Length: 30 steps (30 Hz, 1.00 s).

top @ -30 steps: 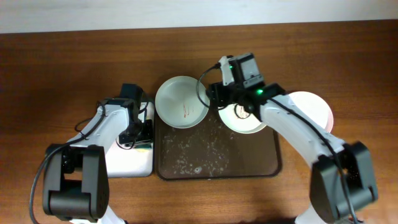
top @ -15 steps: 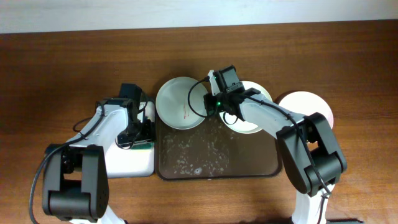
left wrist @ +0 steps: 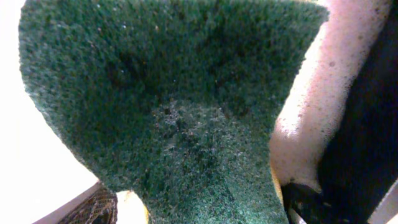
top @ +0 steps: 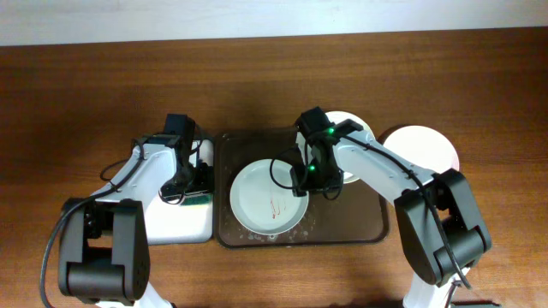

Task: Clean dirty plates on tray and stack at the side
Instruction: 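Grasp the right back plate rim and drag it forward with right gripper, then lift the sponge from the white tray with the left gripper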

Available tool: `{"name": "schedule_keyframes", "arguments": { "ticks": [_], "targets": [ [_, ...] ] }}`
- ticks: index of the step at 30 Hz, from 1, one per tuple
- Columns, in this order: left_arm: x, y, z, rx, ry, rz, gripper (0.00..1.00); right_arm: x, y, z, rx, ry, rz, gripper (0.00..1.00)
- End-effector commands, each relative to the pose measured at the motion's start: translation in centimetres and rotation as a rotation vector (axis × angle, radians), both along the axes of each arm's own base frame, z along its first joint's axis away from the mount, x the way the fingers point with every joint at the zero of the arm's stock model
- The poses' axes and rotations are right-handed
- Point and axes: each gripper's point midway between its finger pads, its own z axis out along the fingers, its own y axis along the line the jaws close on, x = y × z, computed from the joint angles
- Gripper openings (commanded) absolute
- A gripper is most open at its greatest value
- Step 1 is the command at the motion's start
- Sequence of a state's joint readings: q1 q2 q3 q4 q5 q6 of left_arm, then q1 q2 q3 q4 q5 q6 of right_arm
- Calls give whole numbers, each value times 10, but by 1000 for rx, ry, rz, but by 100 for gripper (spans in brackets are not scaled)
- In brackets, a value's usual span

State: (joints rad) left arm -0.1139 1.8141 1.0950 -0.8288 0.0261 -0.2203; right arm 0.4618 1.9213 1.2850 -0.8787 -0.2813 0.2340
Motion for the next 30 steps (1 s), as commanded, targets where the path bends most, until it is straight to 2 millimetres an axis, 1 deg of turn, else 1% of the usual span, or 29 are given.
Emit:
{"name": "schedule_keyframes", "arguments": {
  "ticks": [1, 3, 4, 6, 9, 15, 16, 17, 18, 19, 20, 21, 22, 23, 24, 25, 28, 29, 30],
  "targets": [
    [4, -7, 7, -33, -25, -10, 77, 40, 13, 36, 35, -216, 232, 55],
    [4, -7, 7, -33, -25, -10, 78, 57, 27, 54, 58, -345, 412, 54],
    [4, -7, 7, -33, -25, -10, 78, 63, 33, 57, 66, -398, 475, 54],
    [4, -7, 7, -33, -25, -10, 78, 68, 42, 58, 71, -459, 570, 54],
    [4, -7, 7, -33, -25, -10, 78, 69, 48, 52, 72, -475, 620, 54],
    [4, -7, 7, -33, -24, -10, 78, 75, 54, 14, 70, -441, 631, 53],
    [4, -7, 7, -33, -24, -10, 78, 74, 53, 1, 66, -414, 632, 53],
    [4, -7, 7, -33, -25, -10, 78, 72, 53, -8, 66, -392, 631, 53],
    [4, -7, 7, -33, -25, -10, 78, 69, 53, -16, 69, -370, 632, 51],
    [4, -7, 7, -33, -25, -10, 78, 68, 53, -19, 68, -360, 628, 48],
    [4, -7, 7, -33, -25, -10, 78, 67, 52, -24, 65, -342, 605, 42],
    [4, -7, 7, -33, -25, -10, 78, 66, 53, -24, 65, -334, 592, 36],
    [4, -7, 7, -33, -25, -10, 78, 65, 53, -24, 65, -326, 583, 24],
    [4, -7, 7, -33, -25, -10, 78, 62, 52, -23, 62, -300, 534, 13],
    [4, -7, 7, -33, -25, -10, 78, 59, 51, -22, 59, -274, 479, 4],
    [4, -7, 7, -33, -25, -10, 78, 57, 50, -20, 56, -246, 404, 4],
    [5, -7, 7, -34, -29, -10, 78, 48, 43, -14, 34, -117, 94, 4],
    [5, -7, 7, -34, -29, -10, 78, 42, 39, -13, 19, -63, -9, 4],
    [4, -7, 7, -34, -28, -10, 78, 27, 40, -12, 21, 46, -148, 4]
  ]
}}
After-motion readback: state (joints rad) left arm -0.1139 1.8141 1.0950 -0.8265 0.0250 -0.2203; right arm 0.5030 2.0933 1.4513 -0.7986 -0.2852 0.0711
